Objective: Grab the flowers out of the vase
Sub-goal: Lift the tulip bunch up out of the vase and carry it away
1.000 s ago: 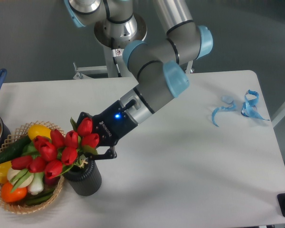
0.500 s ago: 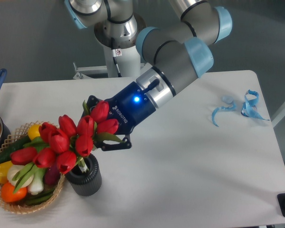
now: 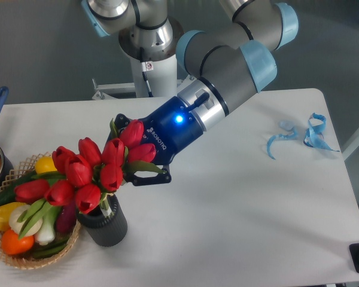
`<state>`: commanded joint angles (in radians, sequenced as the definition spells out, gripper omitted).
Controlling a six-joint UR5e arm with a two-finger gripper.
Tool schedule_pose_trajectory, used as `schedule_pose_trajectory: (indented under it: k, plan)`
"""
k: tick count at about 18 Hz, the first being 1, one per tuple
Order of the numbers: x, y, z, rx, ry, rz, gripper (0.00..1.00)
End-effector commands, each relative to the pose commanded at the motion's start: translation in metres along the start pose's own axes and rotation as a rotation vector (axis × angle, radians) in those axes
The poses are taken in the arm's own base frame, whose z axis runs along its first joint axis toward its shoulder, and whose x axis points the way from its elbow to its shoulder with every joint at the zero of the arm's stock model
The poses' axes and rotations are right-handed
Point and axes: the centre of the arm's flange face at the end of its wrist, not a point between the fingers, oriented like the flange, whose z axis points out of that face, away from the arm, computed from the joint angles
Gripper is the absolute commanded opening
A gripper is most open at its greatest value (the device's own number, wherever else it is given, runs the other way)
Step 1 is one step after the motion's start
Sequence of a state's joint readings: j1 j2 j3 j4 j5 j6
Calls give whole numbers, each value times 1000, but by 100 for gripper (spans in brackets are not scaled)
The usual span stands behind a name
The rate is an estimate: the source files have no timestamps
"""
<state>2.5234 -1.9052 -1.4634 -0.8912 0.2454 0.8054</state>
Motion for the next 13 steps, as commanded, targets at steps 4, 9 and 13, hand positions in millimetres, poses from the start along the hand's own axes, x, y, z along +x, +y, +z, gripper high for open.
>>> schedule_pose_trajectory:
  k: [4,9,13]
  plan:
    - [-20,0,-47,8,-88,2,0]
    - [-50,17,-106,-61,-258,24,0]
    - [-70,45,-119,-341,-468,66,0]
